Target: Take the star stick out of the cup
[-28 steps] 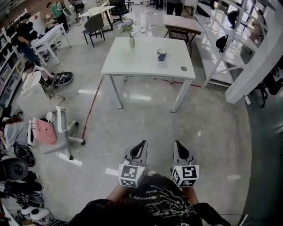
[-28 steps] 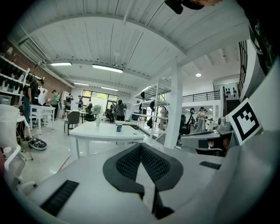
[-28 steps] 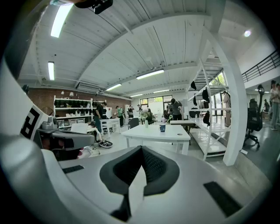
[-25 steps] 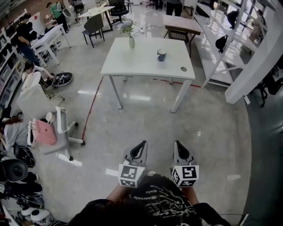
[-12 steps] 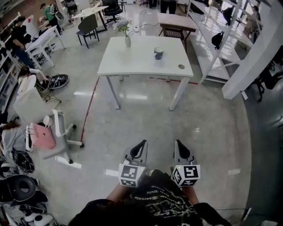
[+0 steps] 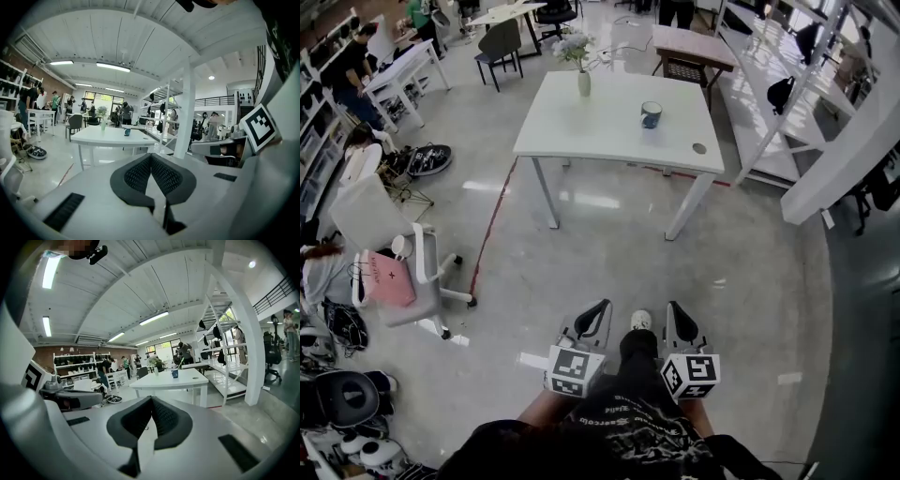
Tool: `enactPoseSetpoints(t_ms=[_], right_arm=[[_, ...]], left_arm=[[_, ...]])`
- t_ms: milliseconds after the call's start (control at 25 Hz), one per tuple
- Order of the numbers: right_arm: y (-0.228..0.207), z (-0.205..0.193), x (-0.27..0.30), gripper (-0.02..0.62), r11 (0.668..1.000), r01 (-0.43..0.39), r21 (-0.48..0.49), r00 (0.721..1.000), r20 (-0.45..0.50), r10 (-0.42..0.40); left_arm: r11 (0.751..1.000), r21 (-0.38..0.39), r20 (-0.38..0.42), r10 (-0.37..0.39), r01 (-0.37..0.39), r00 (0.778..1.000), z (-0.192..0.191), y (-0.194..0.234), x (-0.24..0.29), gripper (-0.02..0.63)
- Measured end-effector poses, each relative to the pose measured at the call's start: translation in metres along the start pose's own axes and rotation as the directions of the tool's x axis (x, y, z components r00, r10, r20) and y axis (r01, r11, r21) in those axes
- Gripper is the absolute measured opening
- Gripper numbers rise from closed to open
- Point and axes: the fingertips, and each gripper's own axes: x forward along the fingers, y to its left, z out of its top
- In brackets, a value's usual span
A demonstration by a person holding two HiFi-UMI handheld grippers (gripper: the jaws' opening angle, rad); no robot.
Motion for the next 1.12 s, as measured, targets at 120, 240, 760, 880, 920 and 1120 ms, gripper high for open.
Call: enactPoseSetpoints(t_ms=[120, 240, 760, 880, 920, 1120], right_arm=[[-0.036, 0.012, 0.043, 0.011, 1.0, -0.02, -0.005, 1.0, -0.02, 0.02], [-0.082, 0.034, 0.094, 0.011, 0.999, -0.043, -0.011, 0.999, -0.015, 0.043], [-0.267, 0.124, 0.255, 0.011, 0.982, -0.182, -0.043, 0.983, 0.01, 0.183], [-0.299, 0.132, 0.273, 0.011, 0.982, -0.187, -0.026, 0.982, 0.005, 0.187], [-0.305, 0.134, 0.277, 0.011, 0.982, -0.187, -0.022, 0.982, 0.003, 0.187], [-0.316, 0.135, 0.293, 0.011, 0.98, -0.2, -0.013, 0.98, -0.017, 0.2]], left_arm=[[0.999, -0.013, -0.007, 0.029, -0.029, 1.0, 0.008, 0.01, 0.051, 0.02], [0.998, -0.015, 0.0, 0.056, -0.056, 0.998, 0.025, 0.019, 0.115, 0.02], [0.987, -0.023, 0.044, 0.158, -0.157, 0.987, 0.098, 0.007, 0.356, 0.02], [0.988, -0.018, 0.037, 0.153, -0.152, 0.988, 0.106, -0.004, 0.391, 0.02], [0.989, -0.018, 0.034, 0.15, -0.15, 0.988, 0.107, -0.006, 0.399, 0.02], [0.99, -0.019, 0.022, 0.139, -0.138, 0.99, 0.112, -0.007, 0.426, 0.02]])
